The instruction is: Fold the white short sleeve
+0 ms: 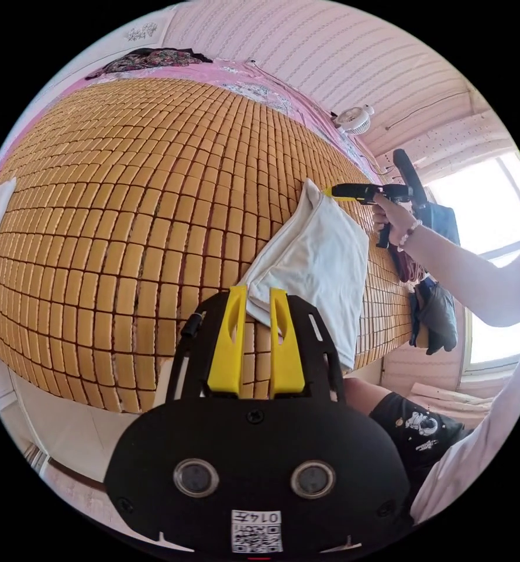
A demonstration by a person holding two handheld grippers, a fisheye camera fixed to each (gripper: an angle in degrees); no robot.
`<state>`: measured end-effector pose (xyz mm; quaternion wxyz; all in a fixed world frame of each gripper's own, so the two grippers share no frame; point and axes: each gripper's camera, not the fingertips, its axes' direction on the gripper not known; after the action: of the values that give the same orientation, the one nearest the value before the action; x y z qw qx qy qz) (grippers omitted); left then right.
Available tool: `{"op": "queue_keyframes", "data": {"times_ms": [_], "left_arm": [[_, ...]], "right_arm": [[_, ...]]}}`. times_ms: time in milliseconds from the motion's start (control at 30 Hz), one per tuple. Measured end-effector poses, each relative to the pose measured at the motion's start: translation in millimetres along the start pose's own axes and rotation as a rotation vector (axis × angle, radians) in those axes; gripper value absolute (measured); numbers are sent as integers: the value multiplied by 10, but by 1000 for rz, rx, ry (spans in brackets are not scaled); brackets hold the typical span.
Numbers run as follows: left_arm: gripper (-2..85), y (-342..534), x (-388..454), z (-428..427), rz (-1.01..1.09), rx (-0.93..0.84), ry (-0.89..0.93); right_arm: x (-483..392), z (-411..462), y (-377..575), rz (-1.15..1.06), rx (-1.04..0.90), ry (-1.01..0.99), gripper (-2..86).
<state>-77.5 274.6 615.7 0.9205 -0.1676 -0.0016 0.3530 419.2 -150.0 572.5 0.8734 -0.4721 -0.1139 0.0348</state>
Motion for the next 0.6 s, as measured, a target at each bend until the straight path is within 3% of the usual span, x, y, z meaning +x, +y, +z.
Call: {"op": "queue_keyframes", "data": {"times_ms": [167, 300, 600], "left_arm": [[45, 0, 2, 184, 9, -75, -43], [2, 28, 11, 123, 49, -71, -88], [-7, 24, -22, -59, 114, -61, -95]], "right_arm": [[28, -225, 8, 45, 36, -10, 5], [50, -497, 52, 0, 87, -60, 0], [187, -1117, 248, -82, 126, -139, -2]]}}
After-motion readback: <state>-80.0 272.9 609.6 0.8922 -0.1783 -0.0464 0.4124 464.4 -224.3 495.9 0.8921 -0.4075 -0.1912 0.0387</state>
